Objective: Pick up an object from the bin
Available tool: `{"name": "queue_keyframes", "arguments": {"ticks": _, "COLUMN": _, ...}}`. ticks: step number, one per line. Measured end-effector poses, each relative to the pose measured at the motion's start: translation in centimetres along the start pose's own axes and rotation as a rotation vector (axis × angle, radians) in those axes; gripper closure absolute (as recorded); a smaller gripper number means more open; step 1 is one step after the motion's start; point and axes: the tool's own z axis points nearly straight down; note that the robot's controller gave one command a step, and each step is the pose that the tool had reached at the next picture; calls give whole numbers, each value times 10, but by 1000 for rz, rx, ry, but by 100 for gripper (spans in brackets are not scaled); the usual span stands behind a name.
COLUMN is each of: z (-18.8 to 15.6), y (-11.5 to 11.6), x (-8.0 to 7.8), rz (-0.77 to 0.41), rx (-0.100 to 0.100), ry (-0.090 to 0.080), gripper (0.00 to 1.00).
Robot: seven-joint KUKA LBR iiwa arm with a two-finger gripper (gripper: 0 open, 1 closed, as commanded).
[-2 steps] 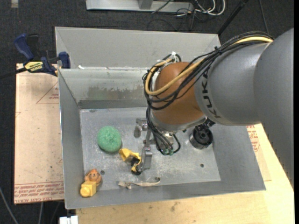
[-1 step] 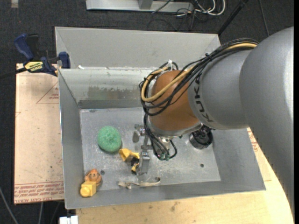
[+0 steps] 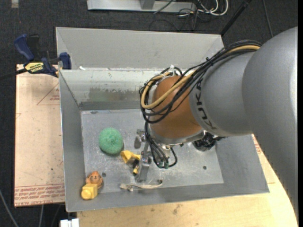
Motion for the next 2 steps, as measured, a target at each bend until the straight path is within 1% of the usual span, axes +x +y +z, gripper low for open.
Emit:
{"name": "queue_keyframes", "arguments": {"ticks": 1, "z": 47, "y": -3, "x": -13, "rz": 18, "rx": -1, "ry": -2, "gripper": 0}}
{"name": "queue_keyframes", "arguments": {"ticks": 2, "z": 48, "y": -4, "x": 16, "rz": 81, "rx": 0, "ry": 1, "gripper": 100}}
